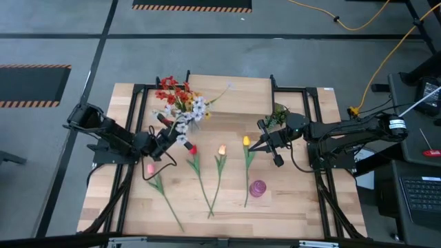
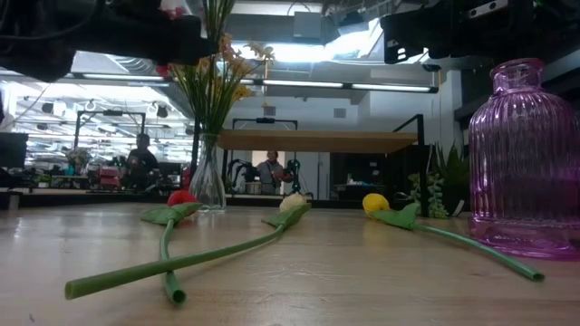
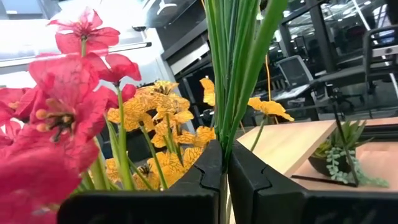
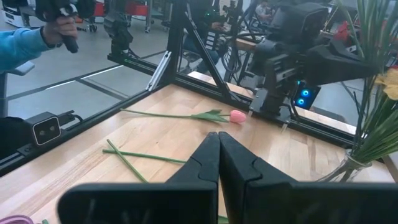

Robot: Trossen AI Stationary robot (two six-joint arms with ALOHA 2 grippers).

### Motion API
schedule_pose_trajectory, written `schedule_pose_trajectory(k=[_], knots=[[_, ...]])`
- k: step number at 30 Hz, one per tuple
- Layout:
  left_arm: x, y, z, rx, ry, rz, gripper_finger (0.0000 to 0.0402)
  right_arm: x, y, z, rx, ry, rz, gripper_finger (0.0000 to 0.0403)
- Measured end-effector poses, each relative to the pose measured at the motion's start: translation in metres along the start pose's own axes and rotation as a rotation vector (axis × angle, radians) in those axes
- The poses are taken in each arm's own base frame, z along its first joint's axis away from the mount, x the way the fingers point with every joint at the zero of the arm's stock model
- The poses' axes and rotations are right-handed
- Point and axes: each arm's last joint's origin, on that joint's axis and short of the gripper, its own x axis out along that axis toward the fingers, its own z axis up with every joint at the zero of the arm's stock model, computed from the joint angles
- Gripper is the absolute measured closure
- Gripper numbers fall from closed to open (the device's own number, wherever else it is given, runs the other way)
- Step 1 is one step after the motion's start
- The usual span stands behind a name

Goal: Pick and place flowers into a vace then onto a shelf
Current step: Put the white flowers into the transparent vase

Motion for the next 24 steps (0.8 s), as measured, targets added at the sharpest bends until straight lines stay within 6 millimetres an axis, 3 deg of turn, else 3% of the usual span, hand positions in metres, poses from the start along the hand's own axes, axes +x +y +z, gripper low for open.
schedule_pose_trajectory(k=[24], knots=[[0.01, 0.0, -0.016, -0.061, 0.097, 0.036, 0.0398, 0.0, 0.0, 0.0, 0.002, 0.003, -0.001, 0.0398]])
